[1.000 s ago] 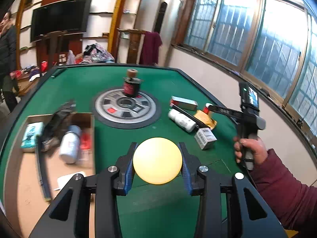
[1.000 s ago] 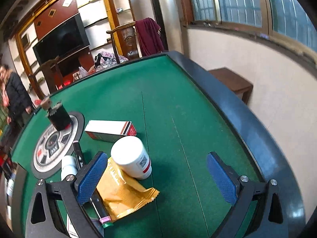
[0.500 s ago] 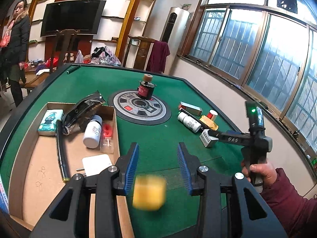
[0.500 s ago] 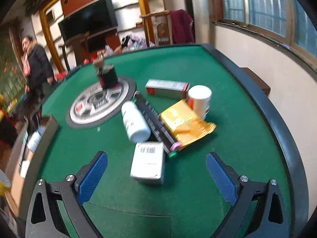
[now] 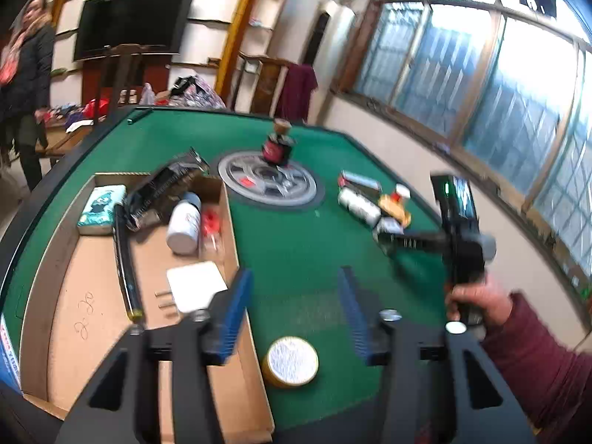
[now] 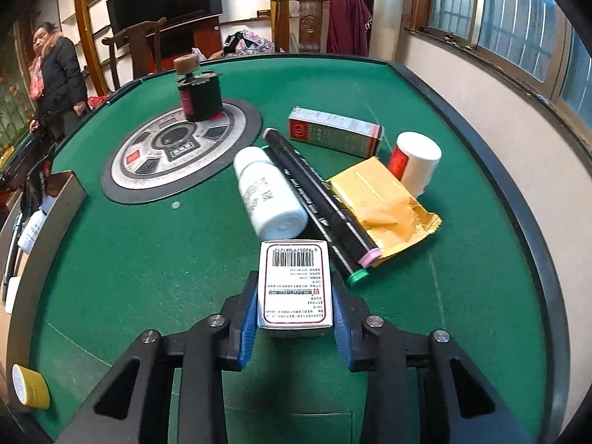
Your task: Organize objects
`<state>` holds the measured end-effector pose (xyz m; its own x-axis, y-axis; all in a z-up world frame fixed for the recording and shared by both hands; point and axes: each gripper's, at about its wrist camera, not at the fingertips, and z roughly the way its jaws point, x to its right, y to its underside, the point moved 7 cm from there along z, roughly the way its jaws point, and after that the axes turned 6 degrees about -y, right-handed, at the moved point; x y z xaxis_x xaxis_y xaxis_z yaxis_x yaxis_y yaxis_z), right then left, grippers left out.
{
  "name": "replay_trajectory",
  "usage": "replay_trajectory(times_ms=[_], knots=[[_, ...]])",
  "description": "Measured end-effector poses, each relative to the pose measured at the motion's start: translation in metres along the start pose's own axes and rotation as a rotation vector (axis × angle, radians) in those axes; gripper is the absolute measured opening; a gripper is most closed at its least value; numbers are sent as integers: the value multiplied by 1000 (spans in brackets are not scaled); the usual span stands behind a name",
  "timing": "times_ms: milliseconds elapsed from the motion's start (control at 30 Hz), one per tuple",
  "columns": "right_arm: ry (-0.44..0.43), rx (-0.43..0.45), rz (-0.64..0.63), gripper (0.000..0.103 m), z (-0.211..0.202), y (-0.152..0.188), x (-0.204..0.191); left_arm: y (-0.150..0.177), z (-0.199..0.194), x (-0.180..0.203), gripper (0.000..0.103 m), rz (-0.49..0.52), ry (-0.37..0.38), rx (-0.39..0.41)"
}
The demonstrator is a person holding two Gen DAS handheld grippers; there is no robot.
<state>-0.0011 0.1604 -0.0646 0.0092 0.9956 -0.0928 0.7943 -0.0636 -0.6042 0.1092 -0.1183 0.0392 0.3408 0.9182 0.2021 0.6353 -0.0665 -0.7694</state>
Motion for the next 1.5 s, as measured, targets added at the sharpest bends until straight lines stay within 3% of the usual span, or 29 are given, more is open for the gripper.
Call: replay_trajectory(times_ms=[133, 433, 633, 933, 1000, 1133, 1233, 1500], knots=[[-31, -6, -18, 38, -3, 5, -9, 18, 10, 20, 56, 114, -42, -58], [-172, -34, 31, 40, -7, 16, -16, 48, 39, 41, 56, 188, -13, -216], [-202, -24, 46, 40, -6, 16, -16, 51, 37, 32, 60, 167, -45, -247], [-238, -9, 63, 40, -1, 14, -13, 47, 52, 34, 75, 229, -128, -269], [-249, -7, 73, 40, -1, 14, -12, 46, 55, 37, 75, 232, -120, -267], [-262, -5, 83, 40, -1, 14, -10, 43, 54, 45, 75, 203, -35, -271], [-271, -4, 88, 42, -1, 14, -9, 46, 51, 47, 75, 229, -23, -287], [-290, -2, 90, 47, -1, 14, -11, 48, 46, 32, 75, 221, -84, -334]])
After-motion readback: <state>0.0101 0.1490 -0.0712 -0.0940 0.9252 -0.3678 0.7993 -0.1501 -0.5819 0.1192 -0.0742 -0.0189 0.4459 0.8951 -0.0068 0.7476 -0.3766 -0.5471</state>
